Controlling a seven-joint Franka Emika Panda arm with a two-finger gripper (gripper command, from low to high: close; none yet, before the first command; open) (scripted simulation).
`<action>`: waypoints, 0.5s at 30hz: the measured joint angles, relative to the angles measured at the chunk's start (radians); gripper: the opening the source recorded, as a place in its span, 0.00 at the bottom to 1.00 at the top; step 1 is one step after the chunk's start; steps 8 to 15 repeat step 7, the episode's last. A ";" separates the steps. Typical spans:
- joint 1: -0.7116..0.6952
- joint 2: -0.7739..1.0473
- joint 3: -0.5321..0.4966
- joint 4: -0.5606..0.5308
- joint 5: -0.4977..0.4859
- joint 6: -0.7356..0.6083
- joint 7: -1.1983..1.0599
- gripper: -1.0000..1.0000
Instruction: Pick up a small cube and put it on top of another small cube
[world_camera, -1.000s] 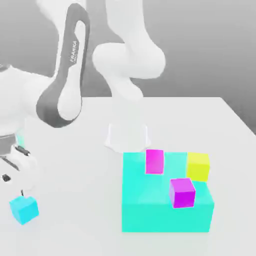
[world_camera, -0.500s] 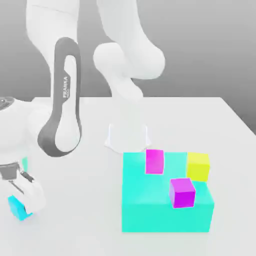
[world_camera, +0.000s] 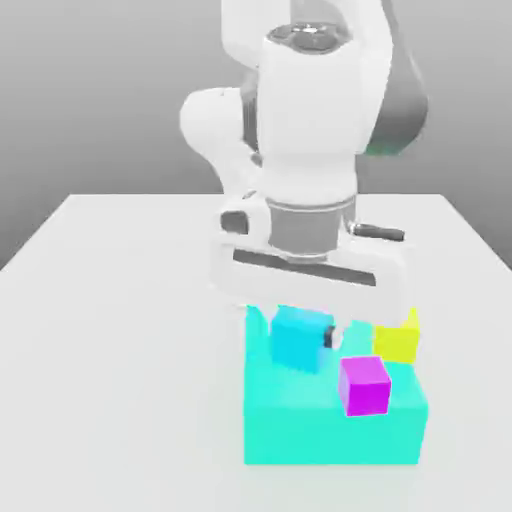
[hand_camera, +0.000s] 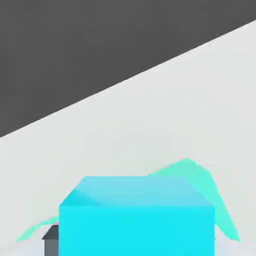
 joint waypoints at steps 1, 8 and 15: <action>0.005 0.017 0.011 -0.009 -0.007 0.025 0.017 0.00; 0.011 0.094 0.023 -0.039 -0.027 0.130 0.042 1.00; 0.011 0.094 0.023 -0.039 -0.027 0.130 0.042 1.00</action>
